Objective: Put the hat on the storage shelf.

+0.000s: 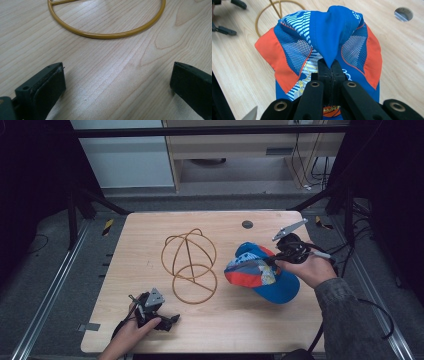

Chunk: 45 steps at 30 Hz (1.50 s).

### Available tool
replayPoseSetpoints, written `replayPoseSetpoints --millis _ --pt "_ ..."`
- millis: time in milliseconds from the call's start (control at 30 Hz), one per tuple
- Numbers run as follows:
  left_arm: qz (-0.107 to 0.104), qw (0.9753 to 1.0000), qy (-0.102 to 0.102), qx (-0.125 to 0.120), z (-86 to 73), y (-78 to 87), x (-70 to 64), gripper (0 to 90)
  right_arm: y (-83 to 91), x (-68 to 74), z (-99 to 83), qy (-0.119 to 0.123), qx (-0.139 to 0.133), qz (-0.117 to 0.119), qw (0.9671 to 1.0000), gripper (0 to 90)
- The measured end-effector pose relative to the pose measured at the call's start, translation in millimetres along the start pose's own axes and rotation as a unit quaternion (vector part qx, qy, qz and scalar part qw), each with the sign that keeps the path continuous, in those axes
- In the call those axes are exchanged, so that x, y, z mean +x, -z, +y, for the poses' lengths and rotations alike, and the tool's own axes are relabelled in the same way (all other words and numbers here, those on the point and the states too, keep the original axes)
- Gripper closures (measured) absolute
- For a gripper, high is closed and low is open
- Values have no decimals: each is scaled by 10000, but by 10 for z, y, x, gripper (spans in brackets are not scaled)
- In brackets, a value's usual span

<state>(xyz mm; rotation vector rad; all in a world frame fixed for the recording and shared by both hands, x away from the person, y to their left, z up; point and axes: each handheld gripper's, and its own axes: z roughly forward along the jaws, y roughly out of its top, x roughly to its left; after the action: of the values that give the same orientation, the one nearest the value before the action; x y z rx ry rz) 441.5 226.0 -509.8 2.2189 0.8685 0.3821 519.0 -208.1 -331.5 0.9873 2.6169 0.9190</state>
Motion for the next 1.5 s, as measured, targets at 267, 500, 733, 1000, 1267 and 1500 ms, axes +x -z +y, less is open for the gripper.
replayPoseSetpoints --millis 267,500,733,1000,1267,1500 --pt "3 10000 -15 0 0 1 2 0 194 9 135 34 -240 -48 9997 899" --pt "9 10000 -14 3 0 2 1 0 352 16 194 90 -412 -86 9991 899" --pt "8 10000 -14 5 0 2 1 0 529 42 281 93 -646 -93 9978 899" --pt "5 10000 -14 12 1 3 2 0 620 88 393 183 -741 -135 9970 899" --pt "6 10000 -14 14 1 3 2 0 725 113 499 221 -857 -188 9959 899" --pt "5 10000 -17 15 1 3 2 0 841 129 612 271 -994 -242 9944 899"
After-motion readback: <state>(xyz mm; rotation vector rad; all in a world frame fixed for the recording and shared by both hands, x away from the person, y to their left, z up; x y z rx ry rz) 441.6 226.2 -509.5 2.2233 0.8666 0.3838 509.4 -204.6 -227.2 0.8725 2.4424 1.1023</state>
